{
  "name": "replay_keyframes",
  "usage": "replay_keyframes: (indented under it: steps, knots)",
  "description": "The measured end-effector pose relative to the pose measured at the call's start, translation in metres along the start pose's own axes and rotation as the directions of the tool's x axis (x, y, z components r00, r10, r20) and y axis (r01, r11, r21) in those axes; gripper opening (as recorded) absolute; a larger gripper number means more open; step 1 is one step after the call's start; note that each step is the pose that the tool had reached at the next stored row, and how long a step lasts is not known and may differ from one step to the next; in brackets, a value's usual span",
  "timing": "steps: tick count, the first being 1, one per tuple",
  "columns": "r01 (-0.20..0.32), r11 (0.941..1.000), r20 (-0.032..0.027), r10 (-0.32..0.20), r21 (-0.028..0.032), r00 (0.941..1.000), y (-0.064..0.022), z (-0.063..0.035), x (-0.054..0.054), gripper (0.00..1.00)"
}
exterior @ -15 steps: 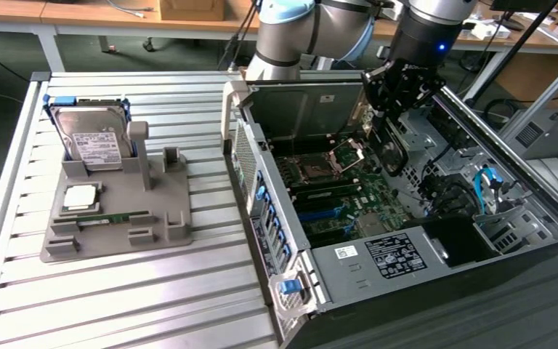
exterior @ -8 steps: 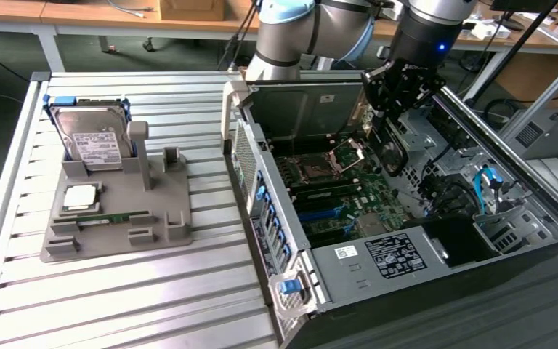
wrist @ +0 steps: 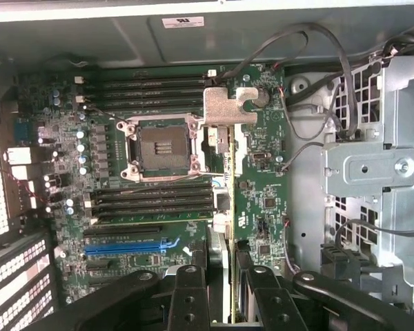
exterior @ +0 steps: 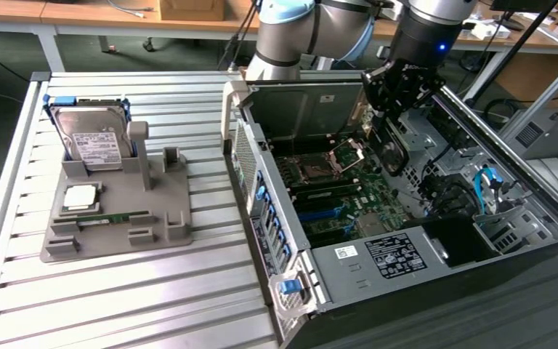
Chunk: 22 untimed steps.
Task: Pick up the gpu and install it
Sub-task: 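Insert the gpu into the slot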
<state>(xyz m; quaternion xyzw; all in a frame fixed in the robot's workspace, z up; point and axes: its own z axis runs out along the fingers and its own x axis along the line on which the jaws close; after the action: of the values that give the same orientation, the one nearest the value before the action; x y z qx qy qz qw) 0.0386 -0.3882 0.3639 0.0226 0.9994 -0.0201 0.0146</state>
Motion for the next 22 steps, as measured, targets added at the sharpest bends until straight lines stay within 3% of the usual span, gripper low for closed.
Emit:
replay_keyframes:
  steps: [22]
  knots:
    - [0.085, 0.9964, 0.0035, -0.085, -0.0021, 0.9964, 0.0, 0.0, 0.0, 0.27]
